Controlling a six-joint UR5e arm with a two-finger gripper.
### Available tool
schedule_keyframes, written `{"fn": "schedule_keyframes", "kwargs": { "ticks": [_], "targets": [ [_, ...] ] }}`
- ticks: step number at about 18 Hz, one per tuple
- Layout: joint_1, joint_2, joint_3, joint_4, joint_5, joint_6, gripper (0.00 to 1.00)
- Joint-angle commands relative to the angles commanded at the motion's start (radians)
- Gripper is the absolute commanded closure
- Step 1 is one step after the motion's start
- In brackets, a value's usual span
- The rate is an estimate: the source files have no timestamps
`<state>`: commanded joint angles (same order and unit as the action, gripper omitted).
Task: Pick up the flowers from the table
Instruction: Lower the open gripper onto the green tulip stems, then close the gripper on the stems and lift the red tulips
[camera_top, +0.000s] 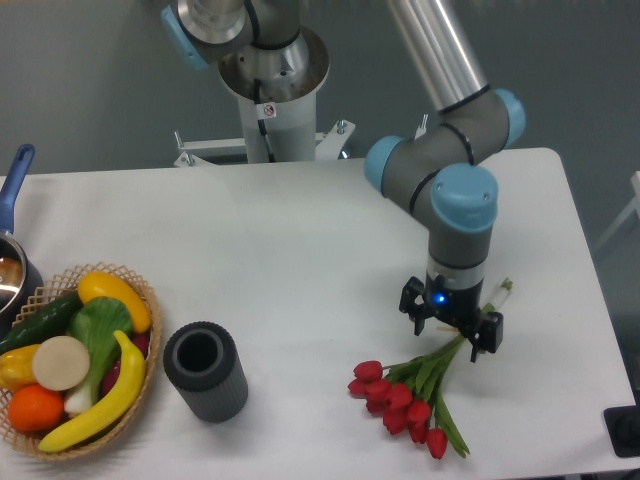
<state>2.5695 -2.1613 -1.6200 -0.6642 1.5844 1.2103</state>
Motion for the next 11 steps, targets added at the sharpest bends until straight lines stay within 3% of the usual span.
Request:
{"fn": "schedule_keyframes", "kwargs": {
  "ticks": [6, 10, 11],
  "targets": [
    [-0.034, -0.066, 0.066, -0.002, 0.035, -0.015, 0.00],
    [-0.035, -0.086, 0.072, -0.009, 0.034, -0.006, 0.00],
    [-0.035, -0.088, 0.074, -0.009, 0.034, -0.008, 0.07]
  ]
}}
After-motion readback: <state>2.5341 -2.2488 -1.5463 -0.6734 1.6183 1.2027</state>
